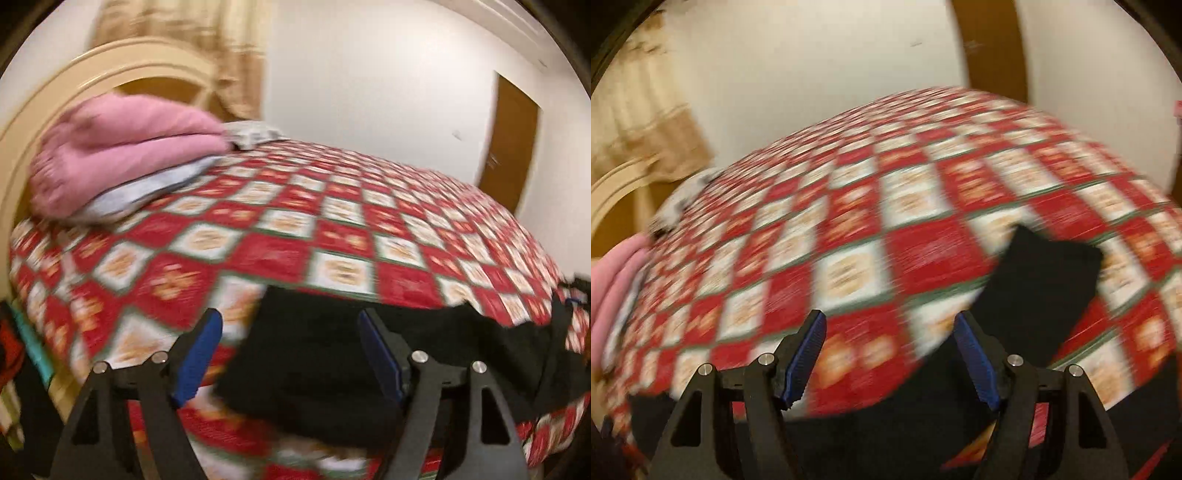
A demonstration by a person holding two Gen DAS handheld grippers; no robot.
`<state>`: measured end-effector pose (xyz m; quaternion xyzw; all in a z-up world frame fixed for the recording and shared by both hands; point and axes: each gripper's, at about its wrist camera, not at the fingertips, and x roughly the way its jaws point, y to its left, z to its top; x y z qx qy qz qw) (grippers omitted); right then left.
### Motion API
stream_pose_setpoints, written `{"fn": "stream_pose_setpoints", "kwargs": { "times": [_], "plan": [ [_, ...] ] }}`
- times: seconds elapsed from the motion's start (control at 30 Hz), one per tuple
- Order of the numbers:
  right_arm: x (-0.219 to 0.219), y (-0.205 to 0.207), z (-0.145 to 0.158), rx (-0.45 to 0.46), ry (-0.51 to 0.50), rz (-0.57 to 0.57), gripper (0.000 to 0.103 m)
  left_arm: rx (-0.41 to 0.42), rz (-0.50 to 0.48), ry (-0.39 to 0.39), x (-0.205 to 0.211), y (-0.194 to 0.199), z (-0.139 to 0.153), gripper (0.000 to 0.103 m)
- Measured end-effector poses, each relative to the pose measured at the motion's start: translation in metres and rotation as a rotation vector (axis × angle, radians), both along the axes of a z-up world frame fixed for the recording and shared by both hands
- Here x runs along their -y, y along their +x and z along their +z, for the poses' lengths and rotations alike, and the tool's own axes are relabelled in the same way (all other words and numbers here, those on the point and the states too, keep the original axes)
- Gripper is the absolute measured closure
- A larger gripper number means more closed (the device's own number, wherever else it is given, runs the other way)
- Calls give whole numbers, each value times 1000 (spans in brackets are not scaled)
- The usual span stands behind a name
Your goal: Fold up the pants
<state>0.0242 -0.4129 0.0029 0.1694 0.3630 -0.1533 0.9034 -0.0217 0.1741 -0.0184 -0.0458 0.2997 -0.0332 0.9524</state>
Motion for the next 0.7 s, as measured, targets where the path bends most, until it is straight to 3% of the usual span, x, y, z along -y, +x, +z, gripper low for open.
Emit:
{"fn": "stream_pose_setpoints", "kwargs": {
  "times": [0.1, 0.2, 0.3, 0.4, 0.43, 0.47, 0.53, 0.6, 0.7],
  "plan": [
    [43, 22, -12, -141, -85, -113, 30, -59, -48, 22, 35, 20, -21, 24],
    [69, 45, -34, -257, -104, -154, 30, -210, -28, 1, 47, 44, -52, 24],
    [81, 54, -58, -350, -105, -199, 30, -170, -16, 78, 59, 36, -55, 23],
    [88, 51, -58, -318, -46, -217, 33, -183, -18, 63, 55, 37, -55, 22],
    [90, 48, -56, -313, -34, -213, 47, -188, -21, 50, 52, 37, -54, 21],
    [93, 43, -53, -307, -25, -212, 69, -193, -24, 48, 52, 38, -54, 21],
    [103, 33, -47, -282, 58, -195, 87, -194, -27, 62, 55, 38, -54, 21],
    [112, 19, -41, -225, 180, -179, 96, -195, -26, 67, 56, 40, -54, 21],
    [125, -22, -20, -67, 337, -143, 97, -203, -24, 53, 54, 40, -55, 20]
  ]
}}
